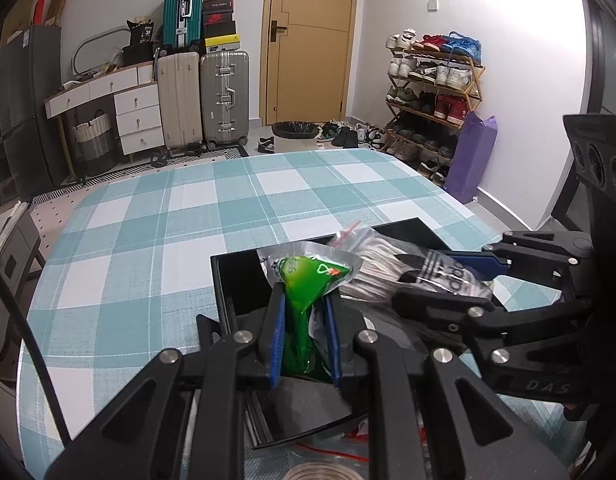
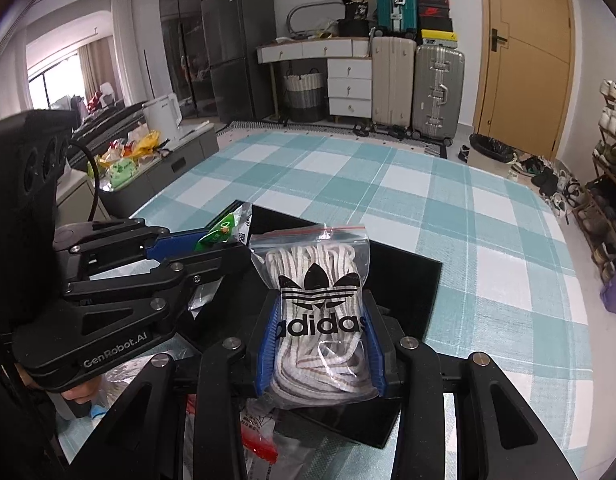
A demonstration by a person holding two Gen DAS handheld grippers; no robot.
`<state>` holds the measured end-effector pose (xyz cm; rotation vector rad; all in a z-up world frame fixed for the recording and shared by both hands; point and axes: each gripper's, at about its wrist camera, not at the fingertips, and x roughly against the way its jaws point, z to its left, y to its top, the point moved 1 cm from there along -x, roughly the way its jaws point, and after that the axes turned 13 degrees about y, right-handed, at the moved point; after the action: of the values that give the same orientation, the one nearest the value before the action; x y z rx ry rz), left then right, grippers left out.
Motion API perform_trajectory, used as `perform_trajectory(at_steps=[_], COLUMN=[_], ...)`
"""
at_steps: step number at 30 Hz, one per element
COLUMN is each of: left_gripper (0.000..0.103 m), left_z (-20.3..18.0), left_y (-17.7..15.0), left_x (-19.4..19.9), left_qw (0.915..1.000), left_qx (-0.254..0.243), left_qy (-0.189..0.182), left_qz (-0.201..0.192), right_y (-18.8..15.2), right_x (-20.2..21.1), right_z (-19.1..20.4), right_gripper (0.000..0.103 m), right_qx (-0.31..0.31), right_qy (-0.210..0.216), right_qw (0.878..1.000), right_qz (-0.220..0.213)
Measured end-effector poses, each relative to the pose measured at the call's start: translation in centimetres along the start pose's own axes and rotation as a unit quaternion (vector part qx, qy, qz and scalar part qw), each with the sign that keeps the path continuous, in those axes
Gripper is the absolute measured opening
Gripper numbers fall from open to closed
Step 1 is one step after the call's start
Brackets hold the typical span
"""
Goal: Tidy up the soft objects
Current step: 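Lower both held bags into the black box and open both grippers, then withdraw both tools from the box toward the remaining items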
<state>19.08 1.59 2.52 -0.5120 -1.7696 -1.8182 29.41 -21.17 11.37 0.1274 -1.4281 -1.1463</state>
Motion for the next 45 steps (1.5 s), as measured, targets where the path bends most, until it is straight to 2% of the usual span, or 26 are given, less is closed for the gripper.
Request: perform_trajectory(at_steps=[10, 16, 18, 20, 21, 22, 23, 24, 26, 29, 31, 32, 33, 35, 45], left_gripper=[0.017, 0.018, 0.018, 0.019, 0.021, 0.023, 0.03, 0.04, 0.052, 0.054, 0.074, 0.094, 0.103, 0.103, 0.103], left_z=[-0.1, 0.1, 0.1, 0.1, 0.1, 0.1, 0.2, 0.2, 0.1, 0.0, -0.1, -0.1, -0.1, 0.0, 1.2], left_y=[-0.2, -0.4, -0.4, -0.5, -0.5, -0.5, -0.4, -0.4, -0.4, -0.4, -0.5, -0.6, -0.8, -1.2, -3.6], left_x=[-0.5, -0.7, -0.6, -0.6, -0.5, -0.5, -0.3, -0.1, 0.5, 1.6, 2.2, 2.7, 3.2, 4.5, 8.4], left_qw=[0.9999, 0.9999, 0.9999, 0.9998, 0.9998, 0.9998, 0.9999, 0.9999, 0.9999, 0.9998, 0.9997, 0.9996, 0.9996, 0.9996, 0.9993], left_qx=[-0.007, -0.006, -0.008, -0.009, -0.01, -0.009, -0.008, -0.008, -0.01, -0.019, -0.025, -0.027, -0.027, -0.025, -0.004], left_qy=[-0.003, -0.002, -0.003, -0.001, 0.0, 0.001, 0.001, -0.001, -0.004, -0.002, -0.002, -0.001, 0.0, 0.0, 0.022], left_qz=[0.009, 0.015, 0.015, 0.016, 0.016, 0.016, 0.015, 0.013, 0.011, 0.004, 0.005, 0.006, 0.0, -0.016, -0.032], right_y=[0.4, -0.1, -0.2, -0.2, -0.2, -0.1, -0.2, -0.2, -0.4, -1.1, -1.6, -1.8, -2.1, -2.6, -5.7], right_x=[-1.5, -2.5, -1.7, -0.7, -0.2, 0.1, 0.6, 0.9, 1.8, 3.5, 4.8, 5.4, 6.0, 7.0, 9.4], right_z=[0.1, -0.6, -0.3, 0.4, 0.6, 0.8, 0.9, 0.8, 0.7, 0.6, 0.5, 0.4, 0.4, 0.4, 2.3], right_gripper=[0.037, 0.038, 0.043, 0.056, 0.058, 0.061, 0.067, 0.071, 0.087, 0.097, 0.102, 0.102, 0.102, 0.102, 0.102], right_qx=[0.03, 0.023, 0.034, 0.048, 0.052, 0.055, 0.057, 0.056, 0.049, 0.036, 0.025, 0.02, 0.014, 0.004, -0.005], right_qy=[0.008, 0.004, -0.001, -0.001, -0.004, -0.006, -0.01, -0.013, -0.02, -0.028, -0.033, -0.034, -0.032, -0.023, -0.013], right_qw=[0.999, 0.998, 0.999, 0.998, 0.998, 0.998, 0.998, 0.998, 0.999, 0.999, 0.998, 0.998, 0.998, 0.997, 0.997], right_qz=[0.027, 0.052, 0.041, 0.026, 0.022, 0.019, 0.015, 0.012, 0.0, -0.024, -0.041, -0.049, -0.057, -0.068, -0.081])
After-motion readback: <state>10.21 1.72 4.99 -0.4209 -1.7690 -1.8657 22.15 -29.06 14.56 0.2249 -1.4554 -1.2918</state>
